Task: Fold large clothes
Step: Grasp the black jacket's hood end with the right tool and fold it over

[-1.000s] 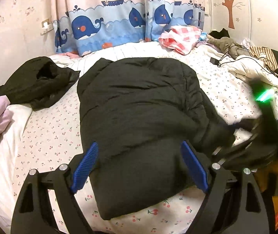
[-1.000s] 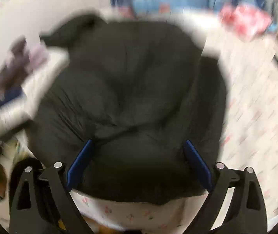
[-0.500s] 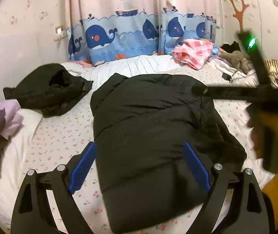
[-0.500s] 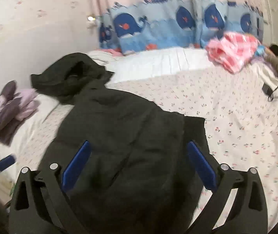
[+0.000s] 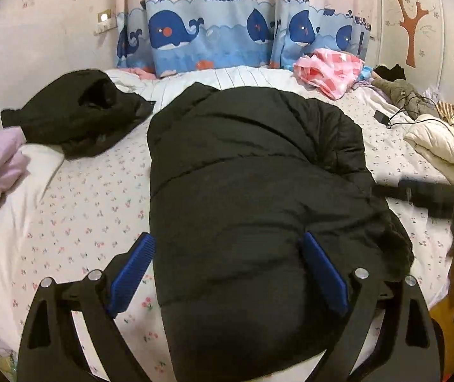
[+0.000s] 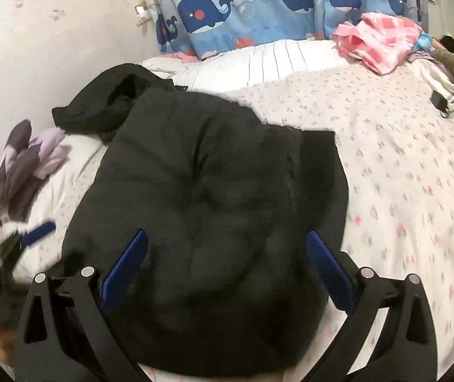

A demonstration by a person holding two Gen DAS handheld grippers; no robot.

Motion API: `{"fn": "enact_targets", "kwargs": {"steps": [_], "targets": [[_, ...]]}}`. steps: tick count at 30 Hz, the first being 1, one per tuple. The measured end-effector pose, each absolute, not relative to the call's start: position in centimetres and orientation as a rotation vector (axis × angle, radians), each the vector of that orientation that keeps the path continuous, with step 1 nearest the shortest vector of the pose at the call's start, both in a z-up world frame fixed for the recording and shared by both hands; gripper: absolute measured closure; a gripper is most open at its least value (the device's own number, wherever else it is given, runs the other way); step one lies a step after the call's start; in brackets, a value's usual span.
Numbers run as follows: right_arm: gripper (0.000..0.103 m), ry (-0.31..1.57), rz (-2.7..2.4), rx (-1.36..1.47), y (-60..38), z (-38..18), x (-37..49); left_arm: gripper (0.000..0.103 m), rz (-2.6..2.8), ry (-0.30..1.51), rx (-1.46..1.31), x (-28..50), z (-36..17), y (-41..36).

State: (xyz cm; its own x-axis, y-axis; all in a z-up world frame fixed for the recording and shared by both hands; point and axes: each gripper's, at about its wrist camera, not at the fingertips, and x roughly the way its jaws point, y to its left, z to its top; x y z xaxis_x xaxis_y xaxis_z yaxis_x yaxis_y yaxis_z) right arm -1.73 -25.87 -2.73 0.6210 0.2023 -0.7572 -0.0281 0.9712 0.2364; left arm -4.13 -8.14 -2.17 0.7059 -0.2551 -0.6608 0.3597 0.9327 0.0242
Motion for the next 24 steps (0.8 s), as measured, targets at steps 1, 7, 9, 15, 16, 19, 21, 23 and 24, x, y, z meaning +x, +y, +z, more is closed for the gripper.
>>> {"fn": "enact_targets", "kwargs": {"steps": [1,7,9,15,16,19,21,23,24], "targets": [[0.007,0.99,0.17,0.19,-25.0,-5.0,-1.1,0.012,-0.362,0.742,0.143,-3.9,-2.5,-8.2],[0.007,0.858,0.179,0.334,-27.8,-2.2,-3.4,0.012,-0.481,0.78,-0.036,-3.6,-0.9,-4.9],[0.007,0.805,0.142,0.346,-29.1,-0.5,-3.6,0.012,-0.513,0.827,-0.191,-2.0,-0.7,-2.6],[0.007,0.852,0.073,0.428,-31.9,-2.4,1.1,0.008,-0.51,0.968,-0.362,4.5,-3.6,-1.4],[0.007,0.899,0.092,0.467,-31.7,-4.6,1.7,0.008,-0.544,1.026,-0.381,5.4,-4.9,-1.9],[0.006,0.939,0.131,0.574,-31.5,-7.7,2.6,0.007,-0.547,1.061,-0.311,6.3,-6.7,-3.7],[0.006,0.922,0.152,0.601,-30.6,-7.7,2.8,0.013,-0.57,1.019,-0.261,5.3,-5.1,-3.9],[0.006,0.906,0.252,0.631,-29.1,-6.9,3.3,0.022,-0.586,0.968,-0.209,4.2,-3.3,-3.6],[0.006,0.902,0.308,0.628,-27.9,-6.2,3.4,0.023,-0.589,0.943,-0.178,3.5,-2.1,-3.2]]}}
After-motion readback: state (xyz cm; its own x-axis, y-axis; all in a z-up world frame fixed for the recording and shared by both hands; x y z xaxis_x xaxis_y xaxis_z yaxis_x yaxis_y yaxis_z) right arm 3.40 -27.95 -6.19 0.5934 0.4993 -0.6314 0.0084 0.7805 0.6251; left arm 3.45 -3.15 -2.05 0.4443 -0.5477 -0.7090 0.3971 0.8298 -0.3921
